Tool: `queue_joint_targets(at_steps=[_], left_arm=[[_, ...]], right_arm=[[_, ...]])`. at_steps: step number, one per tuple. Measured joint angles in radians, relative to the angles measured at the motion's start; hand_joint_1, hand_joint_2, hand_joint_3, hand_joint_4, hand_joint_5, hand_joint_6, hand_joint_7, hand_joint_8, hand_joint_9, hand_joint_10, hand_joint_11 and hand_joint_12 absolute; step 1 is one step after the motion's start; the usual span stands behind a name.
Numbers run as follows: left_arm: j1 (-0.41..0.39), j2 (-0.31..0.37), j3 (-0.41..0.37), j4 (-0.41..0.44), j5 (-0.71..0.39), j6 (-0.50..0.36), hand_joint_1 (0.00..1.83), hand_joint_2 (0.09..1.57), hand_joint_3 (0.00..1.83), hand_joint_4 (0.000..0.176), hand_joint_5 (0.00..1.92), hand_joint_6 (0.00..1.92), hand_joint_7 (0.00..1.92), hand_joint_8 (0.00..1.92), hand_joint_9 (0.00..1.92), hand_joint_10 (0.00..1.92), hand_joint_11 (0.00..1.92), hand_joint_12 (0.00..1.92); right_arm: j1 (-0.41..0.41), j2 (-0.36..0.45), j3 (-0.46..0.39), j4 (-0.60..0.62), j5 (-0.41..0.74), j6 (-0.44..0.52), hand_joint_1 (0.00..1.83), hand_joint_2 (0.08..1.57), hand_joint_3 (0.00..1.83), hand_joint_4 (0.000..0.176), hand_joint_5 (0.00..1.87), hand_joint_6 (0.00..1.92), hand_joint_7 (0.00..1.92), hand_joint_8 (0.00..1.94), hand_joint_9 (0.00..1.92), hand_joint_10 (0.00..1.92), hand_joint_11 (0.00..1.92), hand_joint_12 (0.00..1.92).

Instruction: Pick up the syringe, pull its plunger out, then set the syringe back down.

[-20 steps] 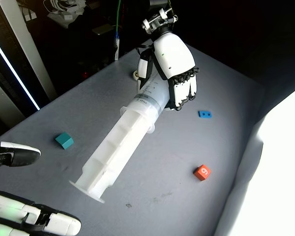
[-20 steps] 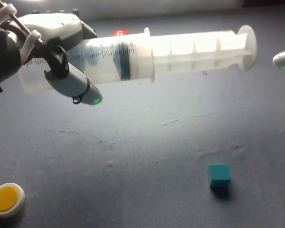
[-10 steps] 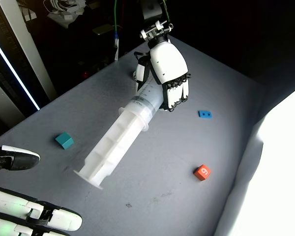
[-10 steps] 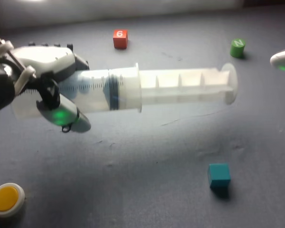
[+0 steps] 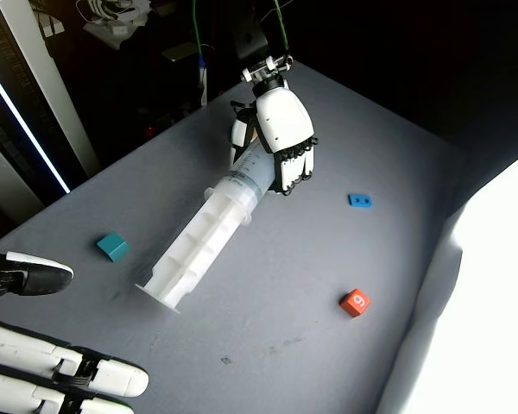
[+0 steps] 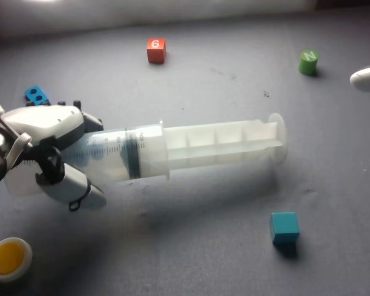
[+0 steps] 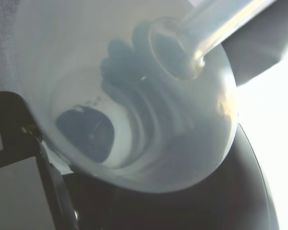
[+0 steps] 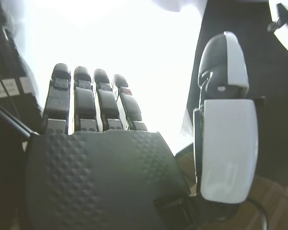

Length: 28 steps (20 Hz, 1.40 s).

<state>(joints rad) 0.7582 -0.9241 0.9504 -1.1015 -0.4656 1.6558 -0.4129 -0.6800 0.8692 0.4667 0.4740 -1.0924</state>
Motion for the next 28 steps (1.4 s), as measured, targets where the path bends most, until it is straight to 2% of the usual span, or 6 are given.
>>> queue_joint_targets(at_steps=[6, 14, 16, 18, 22, 28], left_arm=[[0.070, 0.000, 0.000, 0.076, -0.044, -0.123, 1.17, 1.25, 0.00, 0.000, 0.69, 1.29, 0.79, 1.49, 0.68, 1.47, 0.47, 1.74], [0.134, -0.001, -0.004, 0.121, -0.090, -0.196, 1.14, 1.28, 0.00, 0.000, 0.60, 1.41, 0.76, 1.51, 0.55, 1.33, 0.34, 1.68], [0.138, -0.006, -0.004, 0.122, -0.096, -0.195, 0.78, 1.10, 0.00, 0.000, 0.23, 0.65, 0.35, 0.71, 0.23, 0.96, 0.03, 1.27], [0.143, -0.009, -0.004, 0.125, -0.102, -0.200, 0.74, 0.97, 0.00, 0.000, 0.06, 0.43, 0.20, 0.46, 0.04, 0.82, 0.00, 0.72], [0.144, -0.021, -0.004, 0.126, -0.119, -0.199, 0.73, 0.94, 0.00, 0.000, 0.03, 0.40, 0.21, 0.38, 0.02, 0.80, 0.00, 0.56], [0.143, -0.021, -0.004, 0.129, -0.118, -0.199, 0.61, 0.87, 0.00, 0.000, 0.00, 0.52, 0.04, 0.70, 0.00, 0.92, 0.00, 0.71]], right_arm=[[-0.014, -0.008, 0.000, -0.012, 0.004, 0.003, 0.79, 0.99, 0.00, 0.000, 0.03, 0.01, 0.04, 0.01, 0.03, 0.01, 0.03, 0.02], [-0.027, -0.010, 0.000, -0.111, 0.040, 0.087, 0.78, 0.97, 0.00, 0.000, 0.05, 0.01, 0.06, 0.01, 0.05, 0.01, 0.04, 0.04], [-0.028, -0.012, 0.000, -0.118, 0.047, 0.089, 0.79, 0.98, 0.00, 0.000, 0.04, 0.00, 0.03, 0.00, 0.02, 0.00, 0.02, 0.04], [-0.031, -0.012, 0.000, -0.119, 0.051, 0.090, 0.82, 0.98, 0.00, 0.000, 0.02, 0.00, 0.02, 0.00, 0.01, 0.00, 0.00, 0.03], [-0.031, -0.011, 0.000, -0.111, 0.053, 0.091, 0.81, 0.96, 0.00, 0.000, 0.05, 0.00, 0.05, 0.00, 0.05, 0.00, 0.00, 0.13], [-0.034, -0.012, 0.000, -0.115, 0.055, 0.093, 0.91, 0.93, 0.00, 0.000, 0.04, 0.00, 0.05, 0.00, 0.04, 0.00, 0.00, 0.12]])
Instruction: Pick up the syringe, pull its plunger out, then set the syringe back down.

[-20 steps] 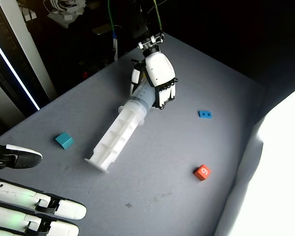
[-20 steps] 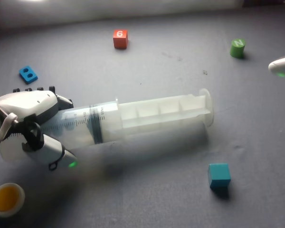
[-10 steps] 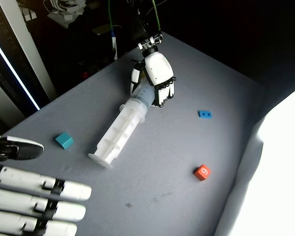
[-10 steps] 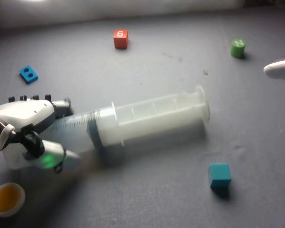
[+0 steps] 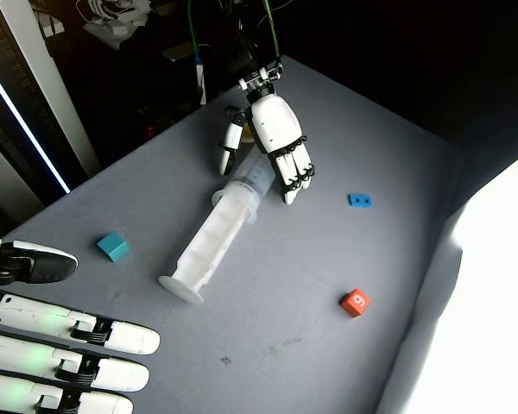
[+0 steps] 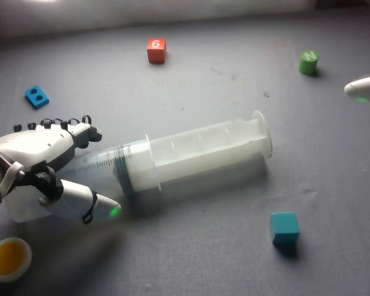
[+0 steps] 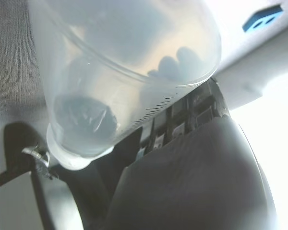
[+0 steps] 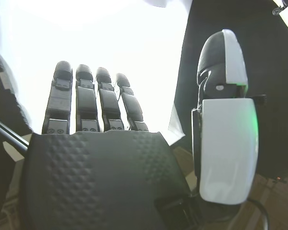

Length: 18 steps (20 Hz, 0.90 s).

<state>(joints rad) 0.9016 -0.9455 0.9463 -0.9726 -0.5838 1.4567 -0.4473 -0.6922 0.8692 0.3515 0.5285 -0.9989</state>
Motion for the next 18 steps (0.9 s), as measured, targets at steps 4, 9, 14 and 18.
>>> queue_joint_targets(at_steps=[4, 9, 14, 18], left_arm=[[-0.029, 0.005, -0.006, 0.011, 0.004, 0.008, 0.64, 0.89, 0.00, 0.000, 0.00, 0.54, 0.04, 0.73, 0.00, 0.92, 0.00, 0.76], [-0.135, 0.045, -0.026, 0.012, 0.045, 0.093, 0.68, 0.92, 0.00, 0.000, 0.00, 0.54, 0.02, 0.74, 0.00, 0.89, 0.00, 0.75], [-0.260, 0.070, -0.081, 0.017, 0.106, 0.184, 0.68, 0.92, 0.00, 0.000, 0.00, 0.52, 0.04, 0.71, 0.00, 0.89, 0.00, 0.77], [-0.425, 0.085, -0.099, 0.061, 0.227, 0.270, 0.68, 0.90, 0.00, 0.000, 0.00, 0.55, 0.07, 0.70, 0.00, 0.92, 0.00, 0.67]], right_arm=[[-0.004, -0.003, 0.000, 0.001, 0.002, 0.000, 0.91, 0.95, 0.00, 0.000, 0.00, 0.00, 0.01, 0.00, 0.00, 0.00, 0.00, 0.01], [0.008, -0.007, -0.018, -0.002, 0.014, 0.000, 0.87, 0.95, 0.00, 0.000, 0.02, 0.01, 0.03, 0.01, 0.02, 0.01, 0.03, 0.01], [0.008, 0.008, -0.055, -0.033, 0.012, -0.015, 0.88, 0.94, 0.00, 0.000, 0.04, 0.01, 0.06, 0.01, 0.05, 0.01, 0.03, 0.02], [0.008, 0.057, -0.103, -0.087, 0.011, -0.047, 0.82, 0.95, 0.00, 0.000, 0.10, 0.00, 0.13, 0.00, 0.12, 0.00, 0.01, 0.23]])
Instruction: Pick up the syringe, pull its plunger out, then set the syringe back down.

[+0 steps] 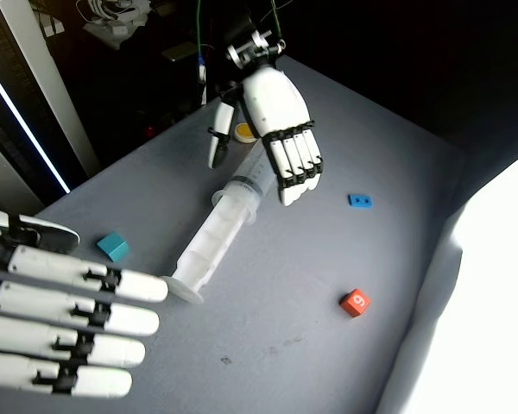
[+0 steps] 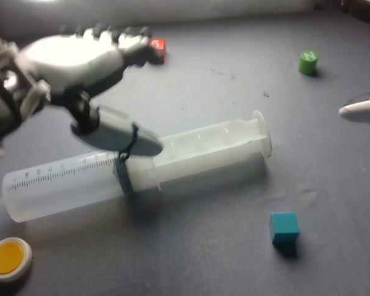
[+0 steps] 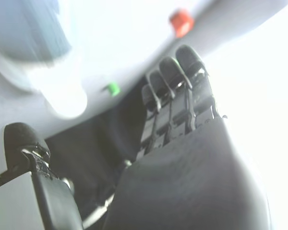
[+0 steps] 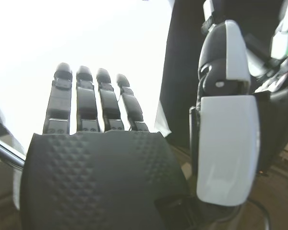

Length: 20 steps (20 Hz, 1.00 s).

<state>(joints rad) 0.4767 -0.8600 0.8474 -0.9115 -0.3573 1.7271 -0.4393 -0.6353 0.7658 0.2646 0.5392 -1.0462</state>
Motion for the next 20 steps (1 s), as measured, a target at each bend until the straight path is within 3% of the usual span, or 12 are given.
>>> queue_joint_targets(at_steps=[2, 3, 4, 5, 7, 8, 9, 10, 11, 12, 14, 20], left_arm=[[-0.106, 0.005, -0.008, 0.012, 0.078, 0.055, 0.68, 0.92, 0.00, 0.000, 0.03, 0.58, 0.06, 0.87, 0.00, 1.14, 0.00, 0.92], [-0.161, 0.015, -0.024, 0.011, 0.111, 0.087, 0.78, 0.94, 0.00, 0.000, 0.00, 1.45, 0.01, 1.63, 0.00, 1.76, 0.00, 1.72], [-0.201, 0.017, -0.037, -0.031, 0.133, 0.142, 0.85, 0.93, 0.00, 0.000, 0.00, 1.83, 0.00, 1.86, 0.01, 1.89, 0.00, 1.88], [-0.234, 0.018, -0.048, -0.085, 0.150, 0.209, 0.64, 1.04, 0.02, 0.016, 0.45, 1.90, 0.51, 1.91, 0.45, 1.91, 0.45, 1.91], [-0.269, 0.031, -0.065, -0.145, 0.173, 0.278, 0.35, 1.16, 0.01, 0.000, 1.55, 1.92, 1.54, 1.92, 1.49, 1.92, 1.46, 1.92], [-0.275, 0.035, -0.064, -0.148, 0.191, 0.286, 0.36, 1.20, 0.02, 0.000, 1.61, 1.92, 1.60, 1.92, 1.60, 1.92, 1.58, 1.92], [-0.275, 0.042, -0.068, -0.146, 0.208, 0.287, 0.41, 1.27, 0.01, 0.000, 1.62, 1.92, 1.62, 1.92, 1.65, 1.92, 1.65, 1.92], [-0.275, 0.048, -0.072, -0.143, 0.223, 0.288, 0.93, 1.34, 0.02, 0.019, 1.57, 1.92, 1.64, 1.92, 1.69, 1.92, 1.71, 1.92], [-0.275, 0.054, -0.074, -0.141, 0.238, 0.288, 1.06, 1.36, 0.00, 0.110, 1.55, 1.92, 1.64, 1.92, 1.70, 1.92, 1.72, 1.92], [-0.275, 0.060, -0.079, -0.123, 0.247, 0.291, 1.26, 1.33, 0.00, 0.123, 1.55, 1.92, 1.64, 1.92, 1.69, 1.92, 1.70, 1.92], [-0.284, 0.076, -0.087, -0.117, 0.267, 0.290, 1.17, 1.35, 0.00, 0.000, 1.61, 1.92, 1.64, 1.92, 1.67, 1.92, 1.65, 1.92], [-0.308, 0.078, -0.101, -0.117, 0.282, 0.289, 1.14, 1.36, 0.00, 0.000, 1.50, 1.92, 1.51, 1.92, 1.53, 1.92, 1.45, 1.92]], right_arm=[[0.013, 0.022, -0.017, -0.023, -0.032, -0.046, 0.80, 0.95, 0.00, 0.000, 0.17, 0.00, 0.25, 0.01, 0.25, 0.02, 0.00, 0.56], [0.026, 0.030, -0.024, -0.026, -0.072, -0.063, 0.81, 0.95, 0.00, 0.000, 0.25, 0.44, 0.14, 1.00, 0.15, 1.07, 0.00, 1.34], [0.026, 0.040, -0.032, -0.029, -0.092, -0.066, 0.78, 0.95, 0.00, 0.000, 0.08, 1.47, 0.03, 1.75, 0.03, 1.75, 0.00, 1.81], [0.026, 0.050, -0.037, -0.034, -0.113, -0.068, 0.66, 0.92, 0.00, 0.010, 0.30, 1.83, 0.21, 1.90, 0.29, 1.89, 0.35, 1.90], [0.041, 0.061, -0.042, -0.032, -0.127, -0.073, 0.41, 0.98, 0.00, 0.078, 1.29, 1.92, 1.45, 1.94, 1.50, 1.92, 1.61, 1.92], [0.044, 0.069, -0.042, -0.030, -0.120, -0.076, 0.37, 1.03, 0.00, 0.000, 1.51, 1.92, 1.64, 1.94, 1.67, 1.92, 1.74, 1.92], [0.044, 0.069, -0.042, -0.029, -0.117, -0.076, 0.37, 1.10, 0.00, 0.000, 1.58, 1.92, 1.72, 1.94, 1.73, 1.92, 1.78, 1.92], [0.044, 0.069, -0.042, -0.029, -0.120, -0.077, 0.64, 1.33, 0.03, 0.000, 1.62, 1.92, 1.77, 1.94, 1.79, 1.92, 1.86, 1.92], [0.044, 0.069, -0.042, -0.031, -0.125, -0.077, 0.87, 1.39, 0.02, 0.000, 1.59, 1.92, 1.76, 1.94, 1.80, 1.92, 1.88, 1.92], [0.044, 0.066, -0.042, -0.032, -0.121, -0.078, 1.03, 1.40, 0.01, 0.000, 1.59, 1.92, 1.76, 1.94, 1.80, 1.92, 1.89, 1.92], [0.053, 0.063, -0.044, -0.031, -0.117, -0.077, 1.06, 1.39, 0.01, 0.000, 1.52, 1.92, 1.69, 1.94, 1.75, 1.92, 1.82, 1.92], [0.061, 0.052, -0.051, -0.043, -0.105, -0.076, 1.07, 1.37, 0.00, 0.000, 1.45, 1.92, 1.63, 1.94, 1.68, 1.92, 1.74, 1.92]])
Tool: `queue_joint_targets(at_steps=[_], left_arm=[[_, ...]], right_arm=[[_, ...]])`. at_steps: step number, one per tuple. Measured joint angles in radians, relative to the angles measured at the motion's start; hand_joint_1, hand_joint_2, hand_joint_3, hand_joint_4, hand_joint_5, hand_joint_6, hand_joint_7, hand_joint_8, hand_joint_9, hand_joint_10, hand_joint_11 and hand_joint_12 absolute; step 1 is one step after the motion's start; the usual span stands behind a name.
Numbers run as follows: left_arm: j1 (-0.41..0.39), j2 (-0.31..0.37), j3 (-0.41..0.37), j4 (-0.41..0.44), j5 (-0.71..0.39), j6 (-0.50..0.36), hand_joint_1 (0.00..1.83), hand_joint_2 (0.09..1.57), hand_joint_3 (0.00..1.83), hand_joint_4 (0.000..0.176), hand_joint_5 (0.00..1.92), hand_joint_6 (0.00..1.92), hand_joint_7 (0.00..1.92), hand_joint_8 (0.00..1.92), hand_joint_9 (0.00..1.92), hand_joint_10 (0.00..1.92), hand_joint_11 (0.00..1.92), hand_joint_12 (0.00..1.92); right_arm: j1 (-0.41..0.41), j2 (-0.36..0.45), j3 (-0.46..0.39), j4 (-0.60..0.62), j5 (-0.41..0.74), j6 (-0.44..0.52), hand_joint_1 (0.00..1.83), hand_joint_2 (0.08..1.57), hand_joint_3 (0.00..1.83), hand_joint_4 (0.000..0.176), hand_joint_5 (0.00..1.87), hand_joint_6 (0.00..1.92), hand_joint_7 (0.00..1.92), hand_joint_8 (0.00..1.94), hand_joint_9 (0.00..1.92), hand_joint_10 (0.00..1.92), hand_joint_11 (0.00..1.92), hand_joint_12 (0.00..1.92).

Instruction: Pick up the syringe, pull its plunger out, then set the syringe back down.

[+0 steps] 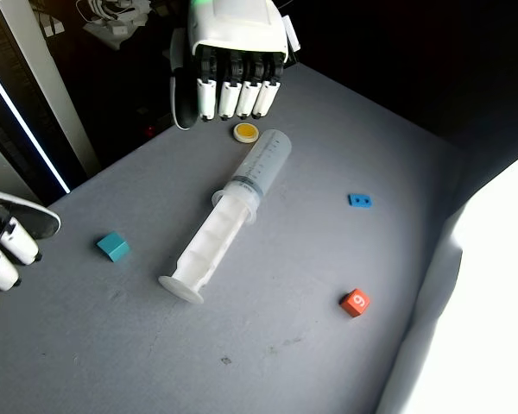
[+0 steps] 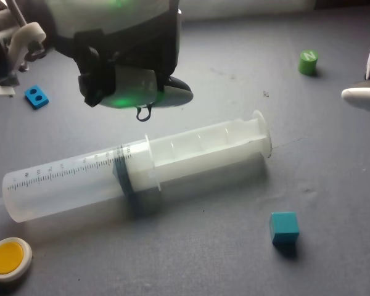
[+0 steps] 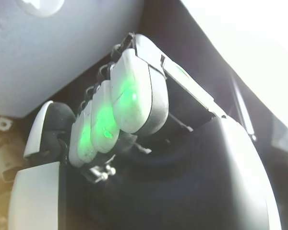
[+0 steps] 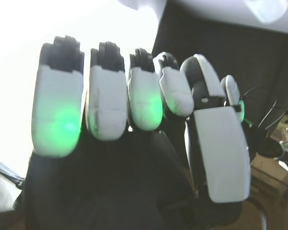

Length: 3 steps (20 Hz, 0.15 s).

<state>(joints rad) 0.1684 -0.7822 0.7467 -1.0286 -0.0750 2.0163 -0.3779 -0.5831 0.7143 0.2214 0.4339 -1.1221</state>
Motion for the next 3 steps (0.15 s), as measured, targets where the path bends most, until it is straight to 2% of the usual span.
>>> queue_joint_targets(at_steps=[3], left_arm=[[-0.002, 0.000, 0.000, 0.000, 0.002, 0.000, 1.19, 1.34, 0.00, 0.000, 1.39, 1.92, 1.46, 1.92, 1.50, 1.92, 1.44, 1.92]], right_arm=[[0.000, 0.000, 0.000, -0.005, 0.008, 0.000, 1.07, 1.37, 0.00, 0.000, 1.45, 1.92, 1.61, 1.94, 1.66, 1.92, 1.72, 1.92]])
